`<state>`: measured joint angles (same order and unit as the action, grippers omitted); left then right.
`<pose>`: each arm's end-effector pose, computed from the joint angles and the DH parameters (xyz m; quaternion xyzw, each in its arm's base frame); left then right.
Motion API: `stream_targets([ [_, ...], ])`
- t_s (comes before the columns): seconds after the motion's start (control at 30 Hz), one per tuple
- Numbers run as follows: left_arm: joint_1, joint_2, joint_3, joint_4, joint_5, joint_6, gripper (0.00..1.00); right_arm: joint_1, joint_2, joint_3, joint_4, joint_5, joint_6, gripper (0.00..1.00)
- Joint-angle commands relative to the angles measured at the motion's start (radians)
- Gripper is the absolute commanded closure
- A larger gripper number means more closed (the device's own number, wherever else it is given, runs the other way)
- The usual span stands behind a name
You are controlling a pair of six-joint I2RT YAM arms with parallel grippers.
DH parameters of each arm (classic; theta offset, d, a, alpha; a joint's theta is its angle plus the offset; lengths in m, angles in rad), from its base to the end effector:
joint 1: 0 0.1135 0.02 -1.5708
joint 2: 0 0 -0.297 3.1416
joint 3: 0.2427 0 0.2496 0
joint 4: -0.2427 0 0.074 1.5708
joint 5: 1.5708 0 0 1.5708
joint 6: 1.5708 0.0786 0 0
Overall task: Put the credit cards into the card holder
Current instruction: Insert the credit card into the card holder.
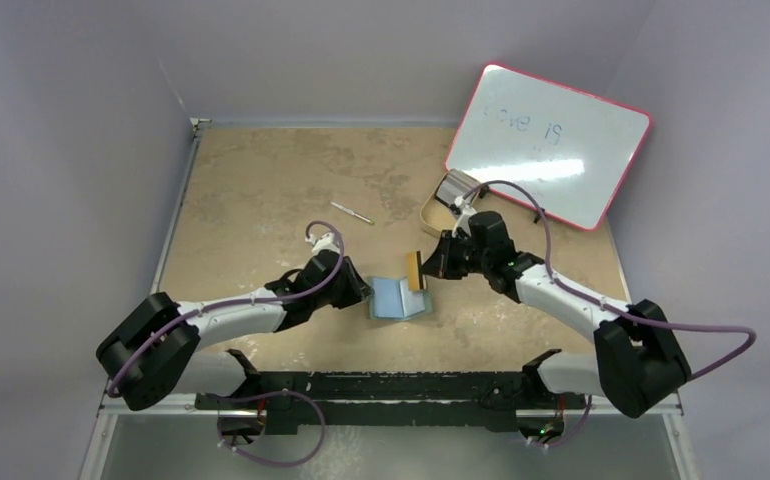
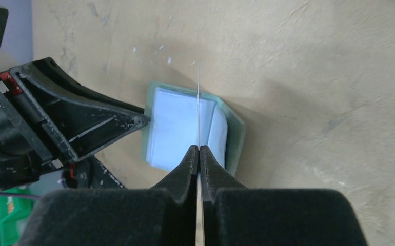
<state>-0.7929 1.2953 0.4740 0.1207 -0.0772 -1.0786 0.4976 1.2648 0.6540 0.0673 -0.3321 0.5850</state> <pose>0.1900 -0.1843 0.1646 -0.1451 0.8946 -0.3183 0.2780 0.2429 0.1611 0.2302 -0.0436 0.8617 0.3731 0.3411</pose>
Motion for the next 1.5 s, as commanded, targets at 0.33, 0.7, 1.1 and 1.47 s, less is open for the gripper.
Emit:
stream_targets([
  [0.33, 0.000, 0.007, -0.011, -0.015, -0.044, 0.064, 1.00, 0.003, 0.106, -0.186, 0.399, -0.174, 0.183, 1.00],
  [0.7, 0.000, 0.045, -0.034, -0.007, -0.061, 0.073, 1.00, 0.002, 0.196, -0.234, 0.518, -0.196, 0.226, 1.00],
  [1.1, 0.000, 0.062, -0.046, 0.011, -0.062, 0.067, 1.00, 0.024, 0.219, -0.257, 0.583, -0.226, 0.269, 1.00],
  [1.47, 0.001, 0.058, -0.056, -0.004, -0.082, 0.054, 1.00, 0.027, 0.118, -0.229, 0.452, -0.150, 0.271, 1.00],
])
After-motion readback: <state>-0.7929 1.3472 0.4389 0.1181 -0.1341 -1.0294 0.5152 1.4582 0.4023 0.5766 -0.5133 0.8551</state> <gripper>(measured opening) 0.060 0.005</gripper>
